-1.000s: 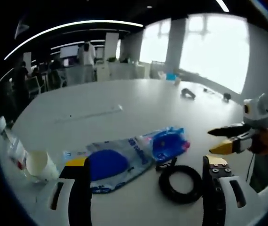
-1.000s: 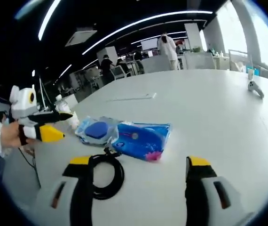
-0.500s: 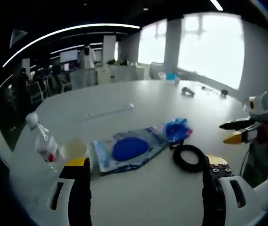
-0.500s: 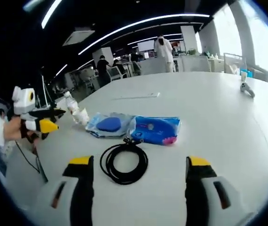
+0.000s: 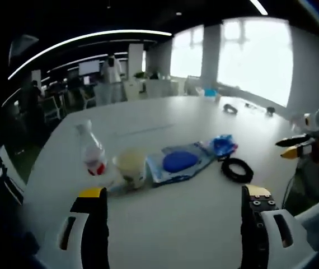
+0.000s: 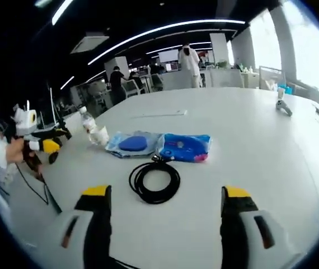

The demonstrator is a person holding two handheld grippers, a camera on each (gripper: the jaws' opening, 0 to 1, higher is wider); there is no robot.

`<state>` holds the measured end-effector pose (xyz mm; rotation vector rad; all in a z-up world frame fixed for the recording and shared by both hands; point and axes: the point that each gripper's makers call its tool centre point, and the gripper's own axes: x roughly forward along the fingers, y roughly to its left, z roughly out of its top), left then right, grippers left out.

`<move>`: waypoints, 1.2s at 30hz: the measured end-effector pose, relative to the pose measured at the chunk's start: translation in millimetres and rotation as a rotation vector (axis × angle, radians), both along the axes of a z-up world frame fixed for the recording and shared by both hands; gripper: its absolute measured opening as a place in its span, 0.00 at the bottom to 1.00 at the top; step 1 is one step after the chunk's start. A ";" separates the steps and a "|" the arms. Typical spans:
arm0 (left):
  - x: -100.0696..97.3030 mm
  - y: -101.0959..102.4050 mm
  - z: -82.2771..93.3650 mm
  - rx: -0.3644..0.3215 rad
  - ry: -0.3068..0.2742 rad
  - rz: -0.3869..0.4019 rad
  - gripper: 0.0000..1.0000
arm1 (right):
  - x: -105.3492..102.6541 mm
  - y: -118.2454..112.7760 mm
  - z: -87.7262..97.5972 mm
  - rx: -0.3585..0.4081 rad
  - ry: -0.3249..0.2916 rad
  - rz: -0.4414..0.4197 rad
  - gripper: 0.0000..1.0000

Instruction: Arrange the tabletop items into an orderly group along one side of the table until the central work area is clear of visible clutter.

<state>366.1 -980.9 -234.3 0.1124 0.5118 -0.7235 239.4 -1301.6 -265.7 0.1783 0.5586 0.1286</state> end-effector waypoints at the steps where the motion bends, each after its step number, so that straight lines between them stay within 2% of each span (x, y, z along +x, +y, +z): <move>1: -1.1 5.7 0.2 -0.003 0.000 0.004 0.96 | -2.1 0.9 0.5 0.002 0.000 -0.004 0.79; 6: -10.3 37.9 -1.6 0.011 0.002 0.027 0.96 | -10.3 6.2 4.4 -0.002 -0.018 -0.025 0.79; 14: -15.0 73.3 -5.4 0.001 0.035 0.075 0.96 | -21.7 14.9 5.8 -0.016 0.012 -0.012 0.81; 16: -16.8 77.4 -8.6 -0.003 0.056 0.080 0.96 | -23.3 16.2 4.4 -0.006 0.028 -0.001 0.81; 29: -13.6 88.3 -16.2 -0.015 0.084 0.081 0.96 | -30.8 32.9 2.3 -0.015 0.053 0.018 0.81; 36: -13.3 88.0 -23.1 -0.018 0.112 0.058 0.95 | -35.2 28.6 -5.1 -0.009 0.072 -0.001 0.82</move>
